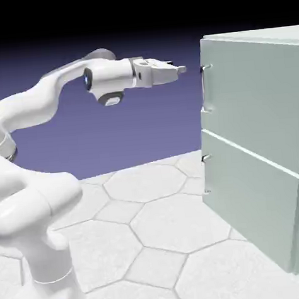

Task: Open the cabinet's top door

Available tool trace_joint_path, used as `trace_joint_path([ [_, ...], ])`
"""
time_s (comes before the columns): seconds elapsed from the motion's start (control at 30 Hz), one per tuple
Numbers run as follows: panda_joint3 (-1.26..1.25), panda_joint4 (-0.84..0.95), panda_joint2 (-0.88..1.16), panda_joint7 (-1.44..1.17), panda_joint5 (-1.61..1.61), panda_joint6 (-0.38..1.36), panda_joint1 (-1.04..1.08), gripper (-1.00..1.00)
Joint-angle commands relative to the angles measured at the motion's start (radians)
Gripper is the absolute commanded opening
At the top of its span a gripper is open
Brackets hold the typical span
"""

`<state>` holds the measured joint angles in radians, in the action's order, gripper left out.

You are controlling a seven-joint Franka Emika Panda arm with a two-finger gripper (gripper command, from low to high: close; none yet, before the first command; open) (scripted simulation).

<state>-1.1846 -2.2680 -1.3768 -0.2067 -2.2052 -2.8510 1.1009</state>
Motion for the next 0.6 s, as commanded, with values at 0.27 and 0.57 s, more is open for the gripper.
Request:
trace_joint_path([
  [0.27, -0.141, 0.125, -0.088, -0.098, -0.252, 0.027, 0.193, 1.0],
  [0.57, -0.106, 0.055, -0.119, -0.164, -0.329, 0.162, 0.179, -1.0],
])
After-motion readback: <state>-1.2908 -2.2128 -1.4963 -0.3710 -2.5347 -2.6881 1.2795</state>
